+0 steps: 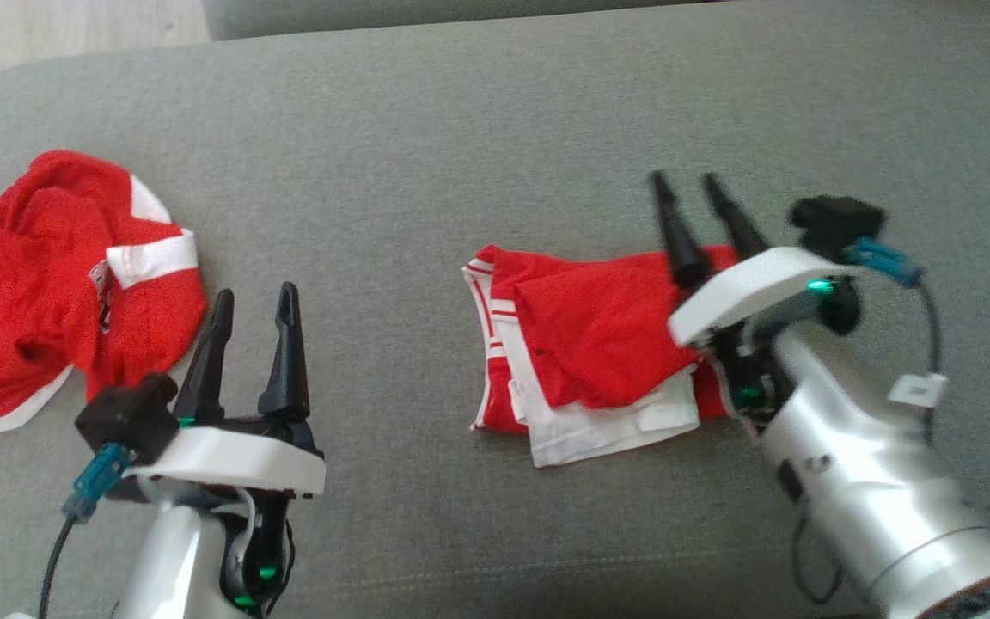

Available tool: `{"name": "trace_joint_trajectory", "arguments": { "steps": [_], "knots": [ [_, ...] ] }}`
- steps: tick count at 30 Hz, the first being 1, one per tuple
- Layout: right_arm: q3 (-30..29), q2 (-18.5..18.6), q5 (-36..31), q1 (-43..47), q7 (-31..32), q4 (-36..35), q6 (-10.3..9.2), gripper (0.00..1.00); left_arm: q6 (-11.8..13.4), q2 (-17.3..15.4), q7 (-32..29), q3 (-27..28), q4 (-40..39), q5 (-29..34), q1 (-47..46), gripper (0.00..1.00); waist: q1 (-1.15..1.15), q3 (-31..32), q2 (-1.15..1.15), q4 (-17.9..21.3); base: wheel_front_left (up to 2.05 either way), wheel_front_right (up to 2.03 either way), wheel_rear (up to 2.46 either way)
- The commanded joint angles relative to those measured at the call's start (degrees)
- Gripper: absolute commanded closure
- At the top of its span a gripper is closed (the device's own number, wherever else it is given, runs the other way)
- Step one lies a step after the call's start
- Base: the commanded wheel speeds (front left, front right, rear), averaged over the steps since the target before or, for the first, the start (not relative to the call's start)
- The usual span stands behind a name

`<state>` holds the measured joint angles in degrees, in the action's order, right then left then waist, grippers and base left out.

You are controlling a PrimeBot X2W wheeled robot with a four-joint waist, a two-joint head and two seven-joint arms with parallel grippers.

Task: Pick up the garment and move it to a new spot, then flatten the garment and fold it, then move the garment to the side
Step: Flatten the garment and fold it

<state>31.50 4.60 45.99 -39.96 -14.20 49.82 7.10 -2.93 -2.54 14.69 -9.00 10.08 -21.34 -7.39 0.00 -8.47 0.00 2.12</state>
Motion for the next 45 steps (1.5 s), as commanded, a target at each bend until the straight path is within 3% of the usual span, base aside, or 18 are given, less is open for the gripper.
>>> {"name": "trace_joint_trajectory", "arguments": {
  "steps": [1,9,12,17,22,28,45],
  "knots": [
    [-2.0,0.8,-1.6,-1.0,-0.6,-0.9,0.39,0.00,0.4,-0.3,0.3,2.0,-2.3,-0.1,-1.7,0.00,0.00,0.3,0.00,0.8,0.00,0.00,0.00],
    [-11.6,6.0,-13.6,-0.4,0.7,-2.3,0.39,0.00,0.5,-0.3,0.3,2.4,-2.9,-0.2,-1.2,0.00,0.00,0.7,0.00,2.9,0.00,0.00,0.00],
    [-14.4,8.2,-21.6,1.1,0.2,-5.3,0.39,0.00,0.4,-0.3,0.3,2.3,-3.4,-0.4,-1.5,0.00,0.00,0.6,0.00,3.1,0.00,0.00,0.00],
    [-21.1,8.7,-28.2,7.7,-0.4,-12.7,0.39,0.00,0.3,-0.3,0.3,2.2,-5.0,-2.0,-1.9,0.00,0.00,0.6,0.00,2.8,0.00,0.00,0.00],
    [-27.2,7.4,-33.0,16.1,-0.7,-22.0,0.39,0.00,0.1,-0.3,0.3,2.1,-6.3,-2.9,-1.7,0.00,0.00,0.4,0.00,2.3,0.00,0.00,0.00],
    [-32.1,3.2,-37.8,24.6,-0.8,-31.9,0.39,0.00,-0.2,-0.3,0.3,2.1,-6.5,-3.7,-0.5,0.00,0.00,0.4,0.00,2.2,0.00,0.00,0.00],
    [-33.6,0.1,-41.3,28.7,-0.8,-33.9,0.39,0.00,-0.9,-0.3,0.3,0.8,-5.7,-3.3,1.0,0.00,0.00,1.0,0.00,1.8,0.00,0.00,0.00]
  ]
}}
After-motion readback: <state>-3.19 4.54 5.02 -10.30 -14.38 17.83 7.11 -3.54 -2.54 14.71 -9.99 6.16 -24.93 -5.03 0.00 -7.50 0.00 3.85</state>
